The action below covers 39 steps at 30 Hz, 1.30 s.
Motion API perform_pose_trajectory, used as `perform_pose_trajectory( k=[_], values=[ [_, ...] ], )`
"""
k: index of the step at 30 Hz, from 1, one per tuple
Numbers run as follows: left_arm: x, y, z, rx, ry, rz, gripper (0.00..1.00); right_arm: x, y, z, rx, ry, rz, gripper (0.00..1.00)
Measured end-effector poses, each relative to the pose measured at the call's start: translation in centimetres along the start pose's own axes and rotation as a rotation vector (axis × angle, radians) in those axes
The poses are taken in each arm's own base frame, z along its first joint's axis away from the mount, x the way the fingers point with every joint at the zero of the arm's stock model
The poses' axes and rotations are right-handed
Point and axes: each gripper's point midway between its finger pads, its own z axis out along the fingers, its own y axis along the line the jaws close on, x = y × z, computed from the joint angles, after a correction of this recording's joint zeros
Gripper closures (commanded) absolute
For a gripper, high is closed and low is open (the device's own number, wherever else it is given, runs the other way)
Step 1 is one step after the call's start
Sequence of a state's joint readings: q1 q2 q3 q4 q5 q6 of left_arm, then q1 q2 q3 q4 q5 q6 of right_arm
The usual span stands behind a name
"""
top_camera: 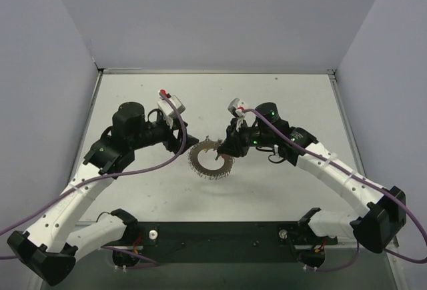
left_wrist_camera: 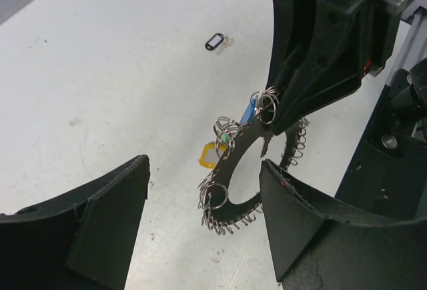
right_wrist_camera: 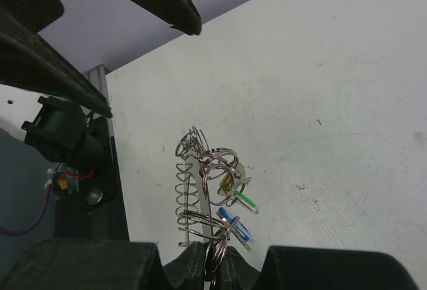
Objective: Put the keys on the keyring
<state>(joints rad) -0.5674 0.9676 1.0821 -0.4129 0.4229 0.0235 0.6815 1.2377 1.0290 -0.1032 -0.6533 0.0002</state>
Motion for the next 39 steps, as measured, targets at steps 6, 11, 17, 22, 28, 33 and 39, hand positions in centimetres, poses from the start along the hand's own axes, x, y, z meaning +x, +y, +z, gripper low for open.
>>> perform_pose_trajectory(
  k=[6,11,17,22,28,33,39],
  values=[
    [2.4,-0.8,0.5,0.097,0.090,-0.020,0.46,0.3,1.6,-0.7,-0.073,0.013,-0.020,1.00],
    [3.1,-2.2,0.5,0.194,0.116,-0.018,0.48,1.0,2.2,-0.9,-0.105,0.038,-0.012,1.00],
    [3.4,-3.1,0.4,0.248,0.125,-0.015,0.47,1.4,2.4,-1.0,-0.117,0.055,-0.011,1.00],
    [3.7,-3.3,0.5,0.270,0.134,-0.019,0.48,1.4,2.5,-1.1,-0.123,0.057,-0.012,1.00],
    [3.7,-3.6,0.5,0.288,0.133,-0.022,0.55,1.4,2.5,-1.1,-0.124,0.056,-0.013,1.00],
    [4.2,-3.3,0.6,0.269,0.155,-0.035,0.51,1.2,2.5,-1.4,-0.120,0.048,-0.016,1.00],
    [4.1,-2.0,0.5,0.168,0.136,-0.075,0.43,0.0,1.2,-2.3,-0.049,0.002,0.030,1.00]
  ],
)
